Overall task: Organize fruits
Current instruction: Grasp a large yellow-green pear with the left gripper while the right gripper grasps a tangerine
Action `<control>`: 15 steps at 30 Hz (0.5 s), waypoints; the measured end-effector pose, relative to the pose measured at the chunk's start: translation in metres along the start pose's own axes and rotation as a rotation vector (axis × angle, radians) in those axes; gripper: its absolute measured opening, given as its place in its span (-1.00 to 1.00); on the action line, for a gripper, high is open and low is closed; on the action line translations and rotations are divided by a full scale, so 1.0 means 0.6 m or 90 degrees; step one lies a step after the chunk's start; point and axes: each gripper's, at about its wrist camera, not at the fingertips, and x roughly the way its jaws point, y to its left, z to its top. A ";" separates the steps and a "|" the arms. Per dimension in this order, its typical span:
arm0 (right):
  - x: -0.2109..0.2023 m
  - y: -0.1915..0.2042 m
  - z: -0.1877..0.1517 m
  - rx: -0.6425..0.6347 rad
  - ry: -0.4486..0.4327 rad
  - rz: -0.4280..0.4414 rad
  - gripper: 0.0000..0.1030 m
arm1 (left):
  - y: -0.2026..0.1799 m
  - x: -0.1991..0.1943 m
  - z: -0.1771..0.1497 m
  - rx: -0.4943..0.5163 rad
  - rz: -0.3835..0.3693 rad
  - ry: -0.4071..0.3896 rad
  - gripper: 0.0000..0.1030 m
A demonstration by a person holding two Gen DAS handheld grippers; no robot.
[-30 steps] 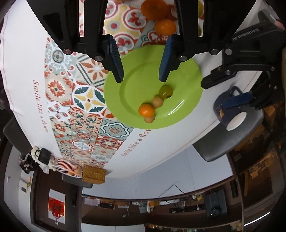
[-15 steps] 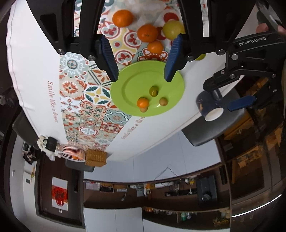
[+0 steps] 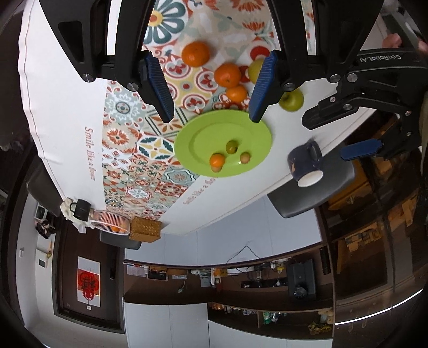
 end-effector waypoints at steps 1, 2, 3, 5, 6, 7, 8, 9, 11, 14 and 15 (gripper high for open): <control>-0.001 -0.001 -0.005 0.001 0.002 0.000 0.15 | -0.003 0.002 -0.005 0.001 -0.002 0.004 0.69; -0.001 -0.004 -0.009 0.002 0.005 -0.001 0.15 | -0.007 0.005 -0.011 0.002 -0.006 0.009 0.69; 0.000 -0.007 -0.016 0.003 0.008 -0.001 0.15 | -0.009 0.008 -0.018 0.005 -0.008 0.012 0.69; 0.003 -0.011 -0.025 0.005 0.016 -0.002 0.15 | -0.014 0.014 -0.031 0.011 -0.006 0.022 0.69; 0.005 -0.012 -0.032 0.007 0.021 -0.001 0.15 | -0.015 0.017 -0.038 0.015 -0.006 0.027 0.69; 0.005 -0.014 -0.036 0.007 0.024 -0.001 0.15 | -0.018 0.021 -0.044 0.019 -0.006 0.034 0.69; 0.008 -0.014 -0.043 0.006 0.030 -0.004 0.15 | -0.020 0.025 -0.051 0.023 -0.005 0.039 0.69; 0.011 -0.015 -0.048 0.005 0.034 -0.006 0.15 | -0.021 0.028 -0.056 0.027 -0.006 0.044 0.69; 0.015 -0.015 -0.059 0.003 0.044 -0.006 0.15 | -0.024 0.035 -0.065 0.032 -0.008 0.054 0.69; 0.026 -0.015 -0.077 0.004 0.067 -0.002 0.15 | -0.026 0.048 -0.079 0.034 -0.010 0.068 0.69; 0.029 -0.015 -0.082 0.003 0.074 -0.002 0.15 | -0.027 0.054 -0.083 0.033 -0.011 0.073 0.69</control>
